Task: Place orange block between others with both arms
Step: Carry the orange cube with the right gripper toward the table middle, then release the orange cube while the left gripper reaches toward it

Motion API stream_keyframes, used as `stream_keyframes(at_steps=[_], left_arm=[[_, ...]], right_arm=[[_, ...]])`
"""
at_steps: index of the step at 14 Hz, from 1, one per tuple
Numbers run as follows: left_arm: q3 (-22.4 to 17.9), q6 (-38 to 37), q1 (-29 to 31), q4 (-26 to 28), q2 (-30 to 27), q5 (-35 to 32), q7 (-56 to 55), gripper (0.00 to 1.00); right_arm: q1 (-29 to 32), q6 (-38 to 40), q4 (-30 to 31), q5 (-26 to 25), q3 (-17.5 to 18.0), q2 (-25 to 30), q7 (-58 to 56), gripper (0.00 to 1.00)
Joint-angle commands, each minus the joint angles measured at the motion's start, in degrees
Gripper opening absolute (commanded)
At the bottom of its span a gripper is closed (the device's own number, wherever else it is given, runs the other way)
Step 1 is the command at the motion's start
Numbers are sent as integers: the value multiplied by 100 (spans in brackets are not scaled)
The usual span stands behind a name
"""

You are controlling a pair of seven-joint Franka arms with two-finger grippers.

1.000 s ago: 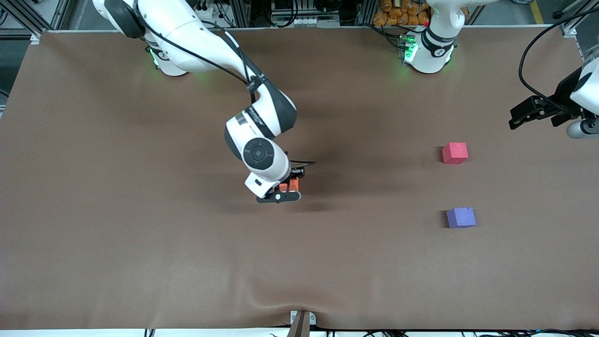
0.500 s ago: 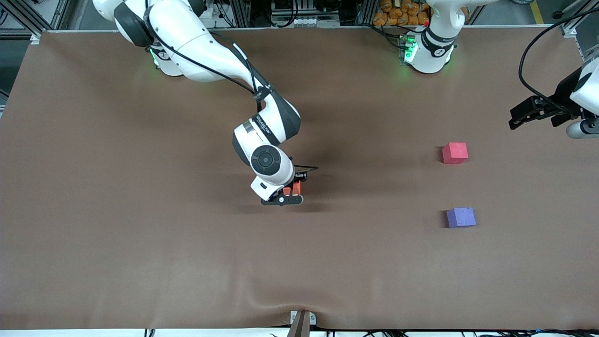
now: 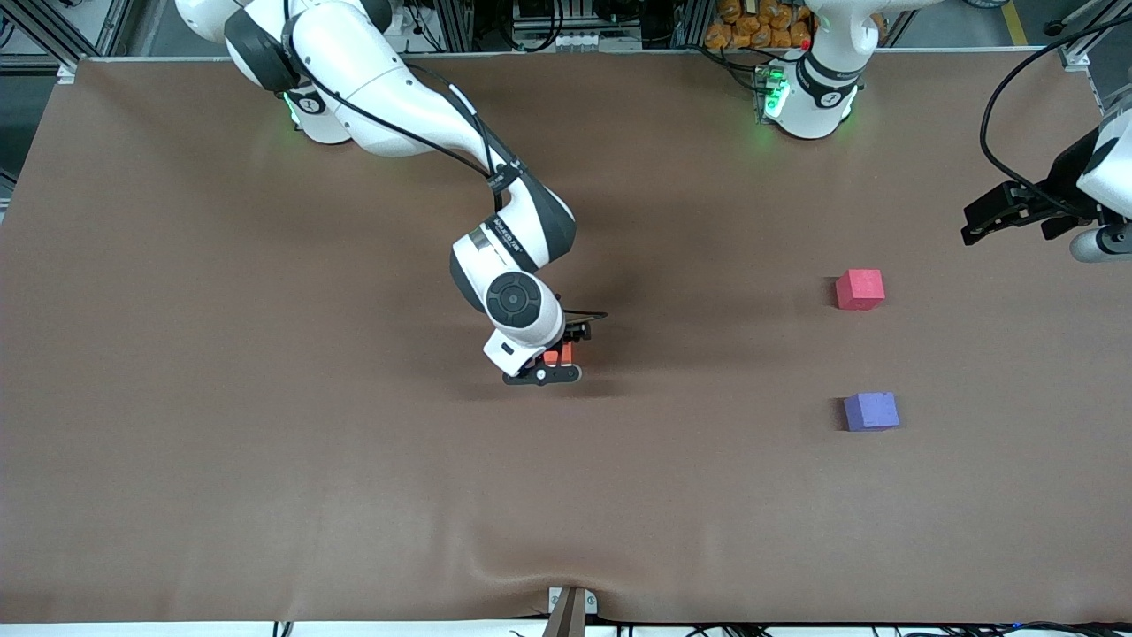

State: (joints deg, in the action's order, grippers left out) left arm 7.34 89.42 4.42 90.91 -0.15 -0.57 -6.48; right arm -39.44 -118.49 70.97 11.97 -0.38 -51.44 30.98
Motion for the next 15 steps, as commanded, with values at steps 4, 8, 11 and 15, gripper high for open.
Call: stream_keyframes(at_steps=[4, 8, 11, 15], left_arm=[[135, 84, -169, -126, 426, 135, -19, 100], [250, 198, -923, -434, 1155, 303, -64, 100], [250, 795, -1714, -477, 1709, 286, -456, 100], [188, 1173, -2673, -1160, 2841, 242, -1914, 100]], right_arm=[[146, 544, -128, 7, -93, 502, 48, 100], [971, 1634, 91, 7, -102, 1433, -557, 100], [1552, 1786, 906, -115, -120, 2337, -934, 100], [2097, 1812, 1882, -635, -111, 3340, -1471, 100]])
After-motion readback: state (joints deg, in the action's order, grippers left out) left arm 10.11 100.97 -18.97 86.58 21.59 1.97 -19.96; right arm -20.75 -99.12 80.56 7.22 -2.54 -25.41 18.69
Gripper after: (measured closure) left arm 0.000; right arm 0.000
